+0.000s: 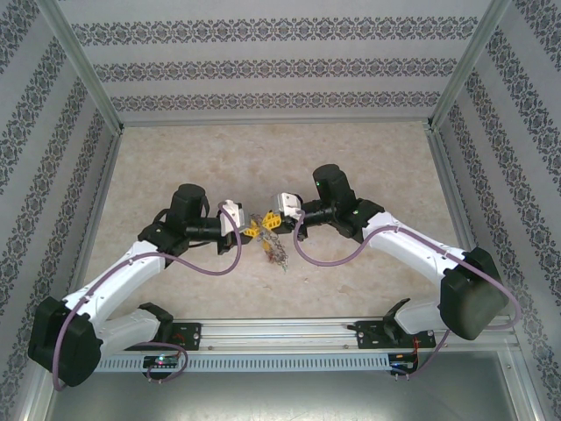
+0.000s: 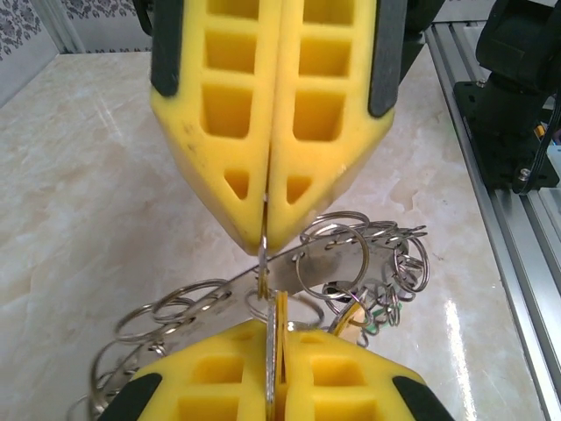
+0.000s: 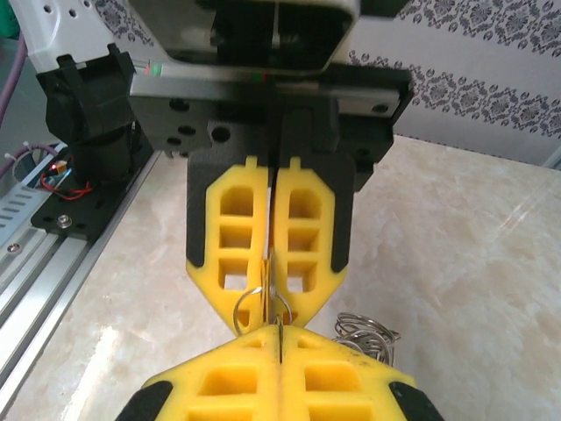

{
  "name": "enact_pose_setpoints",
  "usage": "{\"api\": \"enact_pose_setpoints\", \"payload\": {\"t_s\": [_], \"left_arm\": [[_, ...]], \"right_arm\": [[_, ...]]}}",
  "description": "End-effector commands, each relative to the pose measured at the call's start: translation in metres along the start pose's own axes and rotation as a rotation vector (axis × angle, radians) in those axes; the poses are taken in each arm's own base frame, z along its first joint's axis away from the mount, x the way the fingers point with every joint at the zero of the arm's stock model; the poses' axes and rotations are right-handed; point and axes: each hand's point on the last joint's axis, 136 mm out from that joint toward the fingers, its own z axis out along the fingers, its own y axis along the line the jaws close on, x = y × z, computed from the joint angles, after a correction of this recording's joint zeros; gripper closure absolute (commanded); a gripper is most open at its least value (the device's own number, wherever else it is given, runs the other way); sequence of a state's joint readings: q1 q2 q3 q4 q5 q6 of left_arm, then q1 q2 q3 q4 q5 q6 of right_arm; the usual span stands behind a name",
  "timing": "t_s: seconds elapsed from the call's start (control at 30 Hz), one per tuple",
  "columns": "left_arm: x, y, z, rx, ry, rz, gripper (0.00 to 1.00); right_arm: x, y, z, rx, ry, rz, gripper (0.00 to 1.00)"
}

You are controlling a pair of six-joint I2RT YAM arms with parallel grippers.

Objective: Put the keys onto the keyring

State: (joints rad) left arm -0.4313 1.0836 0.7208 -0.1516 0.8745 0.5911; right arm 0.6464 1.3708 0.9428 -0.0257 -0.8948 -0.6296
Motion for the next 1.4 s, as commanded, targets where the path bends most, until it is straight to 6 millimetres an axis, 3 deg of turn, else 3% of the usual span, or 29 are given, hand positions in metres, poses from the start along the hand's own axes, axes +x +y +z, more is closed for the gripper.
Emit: {"api": "enact_pose_setpoints", "payload": {"t_s": [0.0, 0.33, 0.53, 0.6, 0.67, 0.9, 1.17, 1.37], "left_arm": [[-0.006, -0.004, -0.005, 0.017, 0.033, 0.036, 1.00], [-0.022, 0.008, -0.015, -0.023, 0.093, 0.049, 1.00], [-0.027, 0.017, -0.026, -0.062, 0.168, 0.177, 1.00], [-0.032, 0.024, -0.030, -0.092, 0.187, 0.243, 1.00], [-0.039, 0.032, -0.034, -0.117, 0.202, 0.312, 1.00], [-0.053, 0.055, -0.047, -0.111, 0.354, 0.544, 1.00], [-0.064, 0.090, -0.075, -0.240, 0.557, 0.821, 1.00], [-0.102, 0.112, -0.091, -0.419, 0.536, 0.945, 1.00]], "right_arm": [[-0.021, 0.003, -0.004, 0.001, -0.020, -0.092, 1.00], [-0.010, 0.007, 0.001, -0.004, 0.034, -0.107, 1.00], [0.000, 0.006, 0.001, 0.007, 0.061, -0.099, 1.00], [0.001, 0.004, -0.002, 0.025, 0.060, -0.109, 0.86], [0.001, 0.001, -0.008, 0.040, 0.050, -0.113, 0.75], [0.002, -0.009, -0.037, 0.114, 0.043, -0.104, 0.69], [0.032, -0.029, -0.068, 0.368, 0.164, -0.128, 0.63], [0.048, -0.026, -0.079, 0.445, 0.186, -0.103, 0.60]]}}
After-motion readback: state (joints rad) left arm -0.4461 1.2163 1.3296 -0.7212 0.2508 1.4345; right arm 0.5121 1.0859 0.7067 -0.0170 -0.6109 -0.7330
